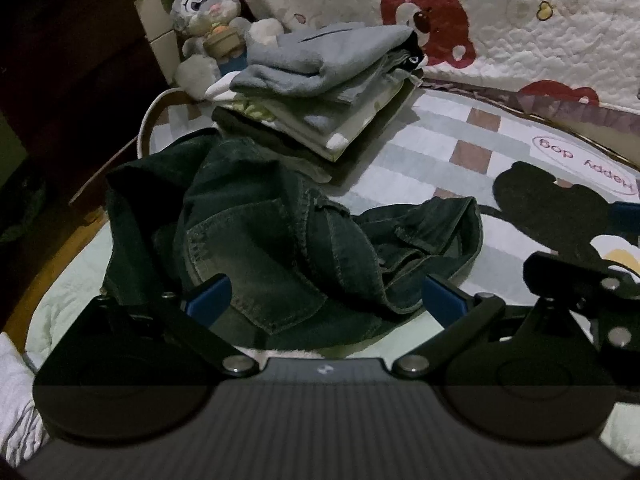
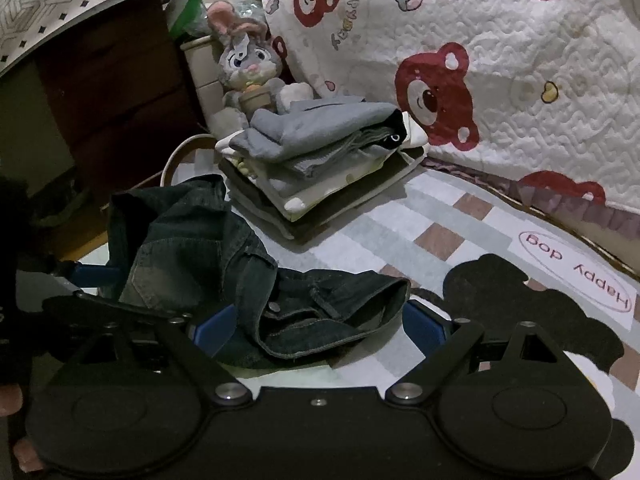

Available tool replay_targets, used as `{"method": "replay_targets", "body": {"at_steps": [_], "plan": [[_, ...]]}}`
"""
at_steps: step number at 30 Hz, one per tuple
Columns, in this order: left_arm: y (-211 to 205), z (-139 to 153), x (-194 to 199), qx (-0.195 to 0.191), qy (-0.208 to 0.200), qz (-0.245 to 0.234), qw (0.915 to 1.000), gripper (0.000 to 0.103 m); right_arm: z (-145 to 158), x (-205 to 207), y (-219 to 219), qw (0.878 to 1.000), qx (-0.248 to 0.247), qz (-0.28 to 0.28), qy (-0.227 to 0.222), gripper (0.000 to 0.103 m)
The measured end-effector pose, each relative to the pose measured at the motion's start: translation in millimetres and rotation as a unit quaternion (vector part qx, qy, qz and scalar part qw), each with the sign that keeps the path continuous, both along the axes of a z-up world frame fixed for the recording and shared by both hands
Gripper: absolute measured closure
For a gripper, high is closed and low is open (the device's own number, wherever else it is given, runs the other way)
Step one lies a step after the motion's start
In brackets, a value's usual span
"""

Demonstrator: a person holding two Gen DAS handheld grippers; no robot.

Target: Fold clothes

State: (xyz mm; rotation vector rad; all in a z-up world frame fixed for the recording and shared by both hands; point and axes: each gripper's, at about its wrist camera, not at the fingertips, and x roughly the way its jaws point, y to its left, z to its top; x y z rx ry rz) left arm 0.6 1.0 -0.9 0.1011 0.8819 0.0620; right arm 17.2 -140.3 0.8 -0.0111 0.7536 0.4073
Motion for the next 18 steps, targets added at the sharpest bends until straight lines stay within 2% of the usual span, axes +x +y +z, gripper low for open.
{"method": "replay_targets", "body": {"at_steps": [6,12,18], "plan": [[5.9,-10.3,9.9,0.000,0.008,-0.005,1.0000,0.000,2.4,2.8,-4.2,1.000,0.019,-0.011,0.002,0.010],[17.4,-9.4,11.9,-0.008,0.012,-0.004,0.9999,0.000,6.2,-6.2,6.0,0.999,-0.023,-0.004,-0.049,0.010],[20.3,-13.3,10.4,-0.014,0.015,0.001,0.9998,0.000,4.7,-6.4,8.8,0.997,-0.038,-0.006,-0.059,0.010]]}}
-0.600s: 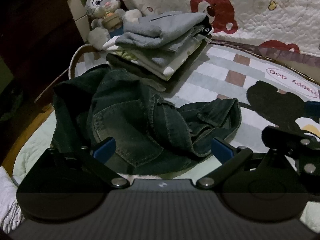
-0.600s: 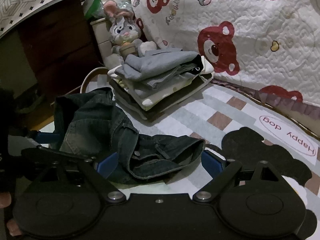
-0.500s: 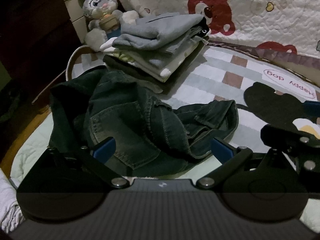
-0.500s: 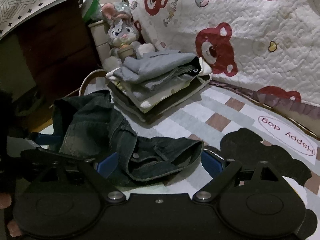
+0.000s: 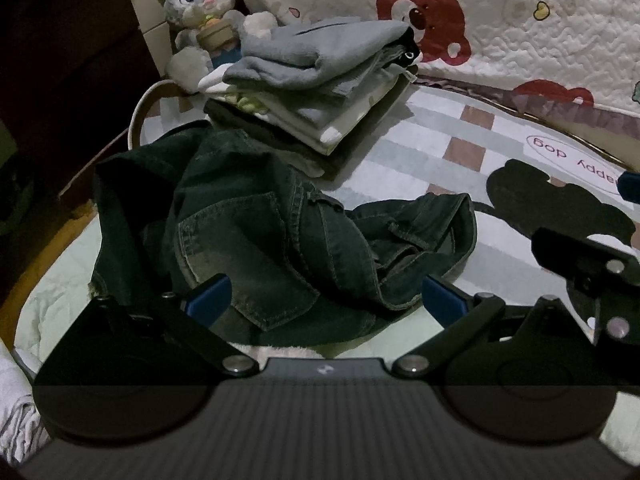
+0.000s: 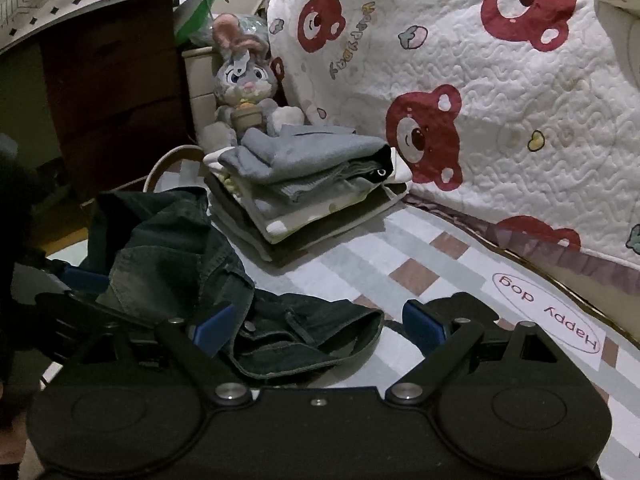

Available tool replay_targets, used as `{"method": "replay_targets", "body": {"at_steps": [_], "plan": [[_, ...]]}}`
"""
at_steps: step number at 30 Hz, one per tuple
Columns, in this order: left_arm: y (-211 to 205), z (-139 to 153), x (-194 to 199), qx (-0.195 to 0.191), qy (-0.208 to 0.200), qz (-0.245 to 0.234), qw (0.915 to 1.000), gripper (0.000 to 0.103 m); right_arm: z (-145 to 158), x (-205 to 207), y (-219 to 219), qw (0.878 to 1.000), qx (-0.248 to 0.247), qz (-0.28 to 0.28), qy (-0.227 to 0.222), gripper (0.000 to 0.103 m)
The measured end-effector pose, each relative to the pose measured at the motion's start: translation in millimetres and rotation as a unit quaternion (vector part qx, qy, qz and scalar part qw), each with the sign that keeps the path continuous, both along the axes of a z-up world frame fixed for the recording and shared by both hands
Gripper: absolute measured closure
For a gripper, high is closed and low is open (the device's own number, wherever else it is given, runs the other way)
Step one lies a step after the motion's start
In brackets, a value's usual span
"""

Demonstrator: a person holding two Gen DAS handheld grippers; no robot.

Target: Fold clothes

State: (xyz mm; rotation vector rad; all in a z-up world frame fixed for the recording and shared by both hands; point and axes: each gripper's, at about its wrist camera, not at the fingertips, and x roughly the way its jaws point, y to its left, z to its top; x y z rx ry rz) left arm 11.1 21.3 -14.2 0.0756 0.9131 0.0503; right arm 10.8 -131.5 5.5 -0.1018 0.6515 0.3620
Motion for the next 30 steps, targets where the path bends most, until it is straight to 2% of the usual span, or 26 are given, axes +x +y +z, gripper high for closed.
{"method": "replay_targets", "body": {"at_steps": [8,30], "plan": [[-0.4,2.5,-1.7,0.001,-0.003,0.001,1.0000,0.000,2.3,-2.0,0.1,1.000,0.004,-0.007,-0.012,0.010],[4.3,-0.7,-2.3,-0.005,-0.002,0.003,1.0000,0.000,-3.0,3.1,-1.3,1.000,0.022,-0.011,0.007,0.010]]}}
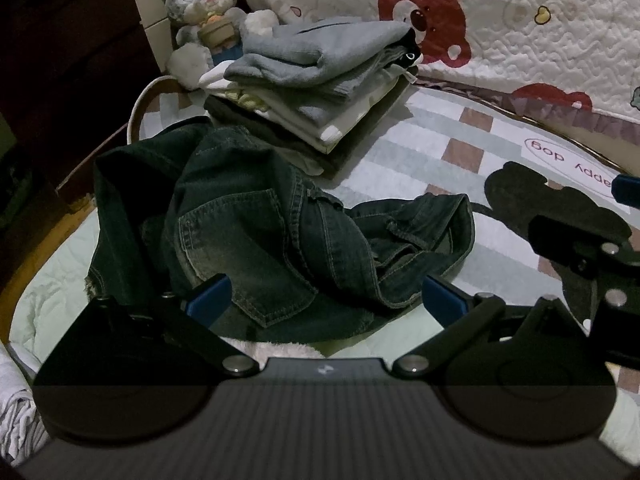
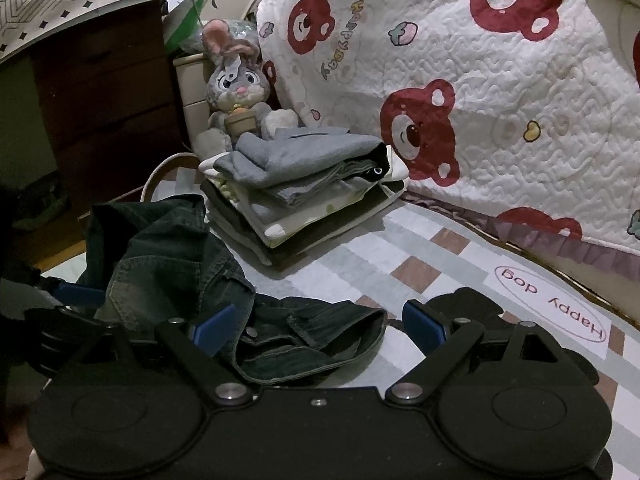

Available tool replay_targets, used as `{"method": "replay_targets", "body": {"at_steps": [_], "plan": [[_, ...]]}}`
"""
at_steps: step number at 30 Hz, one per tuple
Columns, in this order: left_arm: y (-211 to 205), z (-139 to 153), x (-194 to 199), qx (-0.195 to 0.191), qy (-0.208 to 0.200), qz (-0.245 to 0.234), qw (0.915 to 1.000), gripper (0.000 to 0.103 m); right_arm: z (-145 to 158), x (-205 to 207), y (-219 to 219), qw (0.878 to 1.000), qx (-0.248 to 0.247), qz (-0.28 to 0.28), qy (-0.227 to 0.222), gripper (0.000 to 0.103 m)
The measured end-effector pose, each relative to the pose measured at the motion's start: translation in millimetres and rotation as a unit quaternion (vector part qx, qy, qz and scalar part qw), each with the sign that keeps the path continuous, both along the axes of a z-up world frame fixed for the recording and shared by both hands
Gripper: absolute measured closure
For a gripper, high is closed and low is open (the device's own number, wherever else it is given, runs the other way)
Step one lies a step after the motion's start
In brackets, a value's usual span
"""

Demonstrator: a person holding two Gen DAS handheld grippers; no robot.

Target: Fold clothes

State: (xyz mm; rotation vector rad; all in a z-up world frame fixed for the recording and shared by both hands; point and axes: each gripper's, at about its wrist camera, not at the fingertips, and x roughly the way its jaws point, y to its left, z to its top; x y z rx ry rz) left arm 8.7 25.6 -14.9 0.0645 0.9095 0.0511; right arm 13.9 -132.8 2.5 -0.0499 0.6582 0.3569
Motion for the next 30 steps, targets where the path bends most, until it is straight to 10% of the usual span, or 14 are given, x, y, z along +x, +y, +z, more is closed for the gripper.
{"method": "replay_targets", "body": {"at_steps": [30], "plan": [[8.8,-2.7,4.9,-0.002,-0.006,0.000,1.0000,0.000,-8.0,11.2,-5.9,1.000,0.017,0.001,0.023,0.010]]}}
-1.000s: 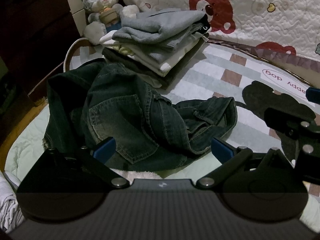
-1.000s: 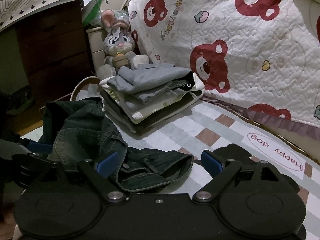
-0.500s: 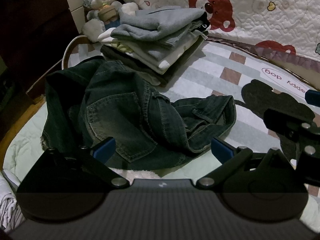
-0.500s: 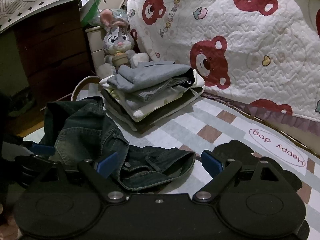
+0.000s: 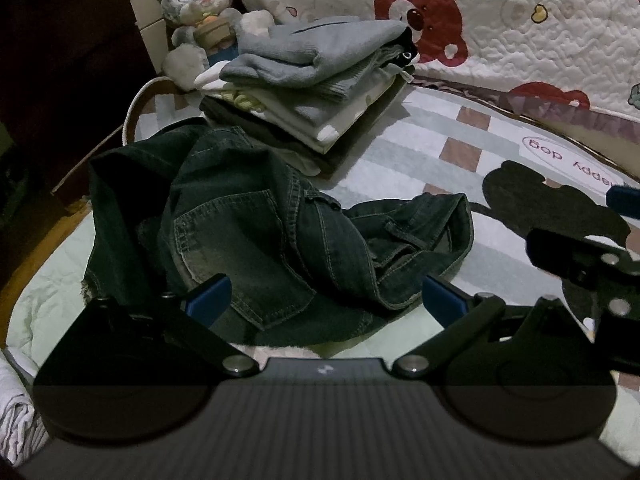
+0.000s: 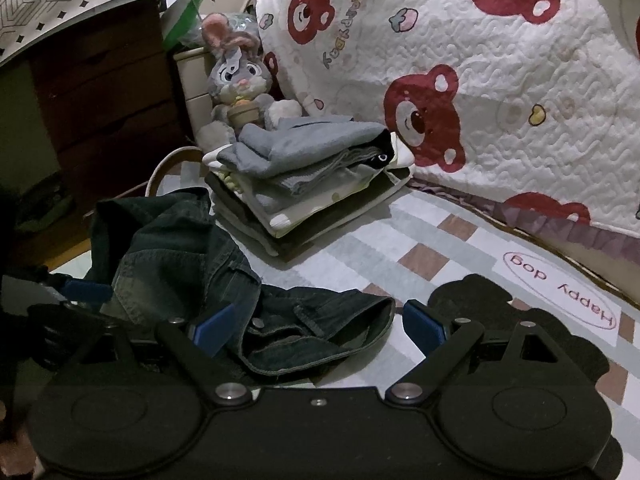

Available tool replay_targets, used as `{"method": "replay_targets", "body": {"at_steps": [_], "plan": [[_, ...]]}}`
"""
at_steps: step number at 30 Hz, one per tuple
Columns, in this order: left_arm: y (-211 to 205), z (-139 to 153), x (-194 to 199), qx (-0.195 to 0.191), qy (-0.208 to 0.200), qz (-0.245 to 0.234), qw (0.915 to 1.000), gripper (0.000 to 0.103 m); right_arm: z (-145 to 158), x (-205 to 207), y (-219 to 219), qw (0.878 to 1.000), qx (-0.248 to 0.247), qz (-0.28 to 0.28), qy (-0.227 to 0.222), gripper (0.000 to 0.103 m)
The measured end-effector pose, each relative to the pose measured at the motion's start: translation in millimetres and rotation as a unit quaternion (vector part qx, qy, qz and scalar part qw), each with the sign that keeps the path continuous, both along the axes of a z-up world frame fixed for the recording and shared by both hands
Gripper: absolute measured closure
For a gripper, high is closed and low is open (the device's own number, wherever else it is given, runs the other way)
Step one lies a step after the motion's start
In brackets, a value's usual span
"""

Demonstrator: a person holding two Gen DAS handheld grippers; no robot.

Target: Fold clothes

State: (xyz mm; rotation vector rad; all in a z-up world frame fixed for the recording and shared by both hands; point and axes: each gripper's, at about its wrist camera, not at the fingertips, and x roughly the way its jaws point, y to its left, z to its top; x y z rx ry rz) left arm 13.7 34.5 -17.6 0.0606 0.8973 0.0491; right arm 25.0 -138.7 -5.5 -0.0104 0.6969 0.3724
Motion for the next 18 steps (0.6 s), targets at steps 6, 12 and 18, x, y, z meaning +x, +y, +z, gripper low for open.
{"method": "replay_targets", "body": {"at_steps": [6,12,18], "plan": [[37.0,9.5,27.3,0.034,-0.020,-0.013,0.9991,0.000,-7.9,45.6,-7.3,0.999,0.008,0.002,0.054,0.010],[102.1,3.8,56.4,0.013,-0.005,0.025,0.9996,0.006,-40.3,91.4,-20.2,0.977,0.122,0.004,0.176,0.010],[164.6,-17.1,69.8,0.008,-0.003,0.089,0.9960,0.027,-127.8,112.6,-24.9,0.899,0.257,-0.045,0.351,0.011]]}}
